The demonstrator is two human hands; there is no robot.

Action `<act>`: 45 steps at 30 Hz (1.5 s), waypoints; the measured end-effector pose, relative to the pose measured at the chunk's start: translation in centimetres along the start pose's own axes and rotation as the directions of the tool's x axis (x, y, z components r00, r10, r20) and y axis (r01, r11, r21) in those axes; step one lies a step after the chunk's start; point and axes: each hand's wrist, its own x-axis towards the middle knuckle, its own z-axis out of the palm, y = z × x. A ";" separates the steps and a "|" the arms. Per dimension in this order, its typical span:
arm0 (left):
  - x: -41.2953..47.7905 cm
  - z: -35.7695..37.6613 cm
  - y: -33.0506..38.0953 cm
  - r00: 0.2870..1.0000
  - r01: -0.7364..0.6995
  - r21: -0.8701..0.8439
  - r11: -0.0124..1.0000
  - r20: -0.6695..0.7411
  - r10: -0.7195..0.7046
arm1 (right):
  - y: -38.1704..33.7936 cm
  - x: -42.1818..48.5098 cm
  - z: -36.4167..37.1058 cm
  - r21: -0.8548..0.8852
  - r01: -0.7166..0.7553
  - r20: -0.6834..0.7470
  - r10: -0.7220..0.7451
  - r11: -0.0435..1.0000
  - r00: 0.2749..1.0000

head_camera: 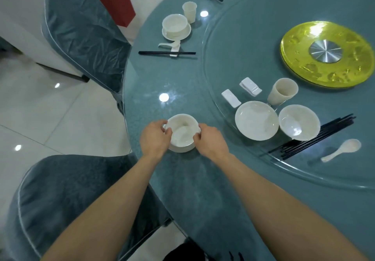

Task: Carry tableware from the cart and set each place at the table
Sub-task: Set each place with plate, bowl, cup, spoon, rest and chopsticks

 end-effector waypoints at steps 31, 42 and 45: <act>2.5 1.1 5.5 0.985 -0.168 -0.070 0.983 -0.044 0.165 | 5.6 10.4 -9.3 -0.313 -0.208 -0.270 0.123 0.927 0.955; 0.4 -0.1 5.3 0.977 -0.207 -0.058 0.977 -0.055 0.204 | 4.1 -1.0 -2.8 -0.241 -0.070 -0.204 0.020 0.968 0.979; -0.6 0.3 5.5 0.974 -0.225 -0.073 0.972 -0.044 0.222 | 4.6 -3.5 -0.5 -0.231 -0.084 -0.155 0.049 0.969 0.987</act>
